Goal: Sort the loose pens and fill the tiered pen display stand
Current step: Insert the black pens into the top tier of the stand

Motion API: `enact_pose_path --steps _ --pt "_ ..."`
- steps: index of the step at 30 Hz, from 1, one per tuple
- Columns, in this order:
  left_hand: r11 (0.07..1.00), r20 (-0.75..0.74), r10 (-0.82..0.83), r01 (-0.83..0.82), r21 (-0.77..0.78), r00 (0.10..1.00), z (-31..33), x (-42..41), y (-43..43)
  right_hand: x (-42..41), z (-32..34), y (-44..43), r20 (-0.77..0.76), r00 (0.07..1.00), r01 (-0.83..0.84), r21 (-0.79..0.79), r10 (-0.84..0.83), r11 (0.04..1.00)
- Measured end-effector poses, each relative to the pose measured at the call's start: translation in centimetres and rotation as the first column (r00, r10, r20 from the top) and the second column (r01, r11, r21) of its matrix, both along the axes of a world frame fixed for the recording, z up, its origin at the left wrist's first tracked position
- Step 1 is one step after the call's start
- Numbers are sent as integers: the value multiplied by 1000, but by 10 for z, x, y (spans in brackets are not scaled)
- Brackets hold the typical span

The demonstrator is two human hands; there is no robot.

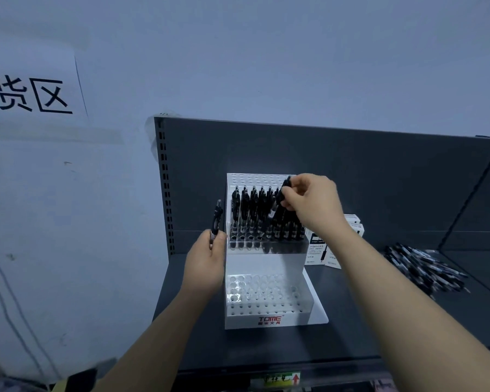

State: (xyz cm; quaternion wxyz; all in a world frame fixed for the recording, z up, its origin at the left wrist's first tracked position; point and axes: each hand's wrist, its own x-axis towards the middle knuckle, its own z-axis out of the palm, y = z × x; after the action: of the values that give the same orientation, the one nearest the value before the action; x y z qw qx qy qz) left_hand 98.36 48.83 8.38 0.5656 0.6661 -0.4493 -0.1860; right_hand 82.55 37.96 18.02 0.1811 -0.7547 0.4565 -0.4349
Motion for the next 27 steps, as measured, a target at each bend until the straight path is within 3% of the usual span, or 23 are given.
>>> enact_pose_path --steps 2,4,7,11,15,21,24,27 --pt "1000 -25 6 -6 9 1000 0 -3 1 8 -8 -2 -108 994 5 -67 -13 998" --pt "1000 -124 -29 28 -8 992 -2 -3 -1 17 -15 -4 -191 982 -7 -60 -5 998" --pt "997 -130 -71 68 -29 989 -7 1 -4 28 -22 -7 -343 939 7 -29 -17 1000" --pt "993 -106 -113 108 -55 988 -8 6 -2 36 -24 -8 -374 927 26 -27 -34 999" --pt "984 -199 -159 140 -109 967 -6 7 -1 36 -19 -10 -412 910 49 -24 -54 999" --pt "983 -183 -144 120 -136 972 -3 5 -4 29 -20 -6 -366 929 74 18 -63 997" --pt "984 -148 -121 100 -146 981 1 3 -6 19 -15 5 -140 989 -24 112 39 993" --pt "983 -106 -128 112 -146 986 8 -3 -8 19 -9 21 5 978 -205 216 208 955"
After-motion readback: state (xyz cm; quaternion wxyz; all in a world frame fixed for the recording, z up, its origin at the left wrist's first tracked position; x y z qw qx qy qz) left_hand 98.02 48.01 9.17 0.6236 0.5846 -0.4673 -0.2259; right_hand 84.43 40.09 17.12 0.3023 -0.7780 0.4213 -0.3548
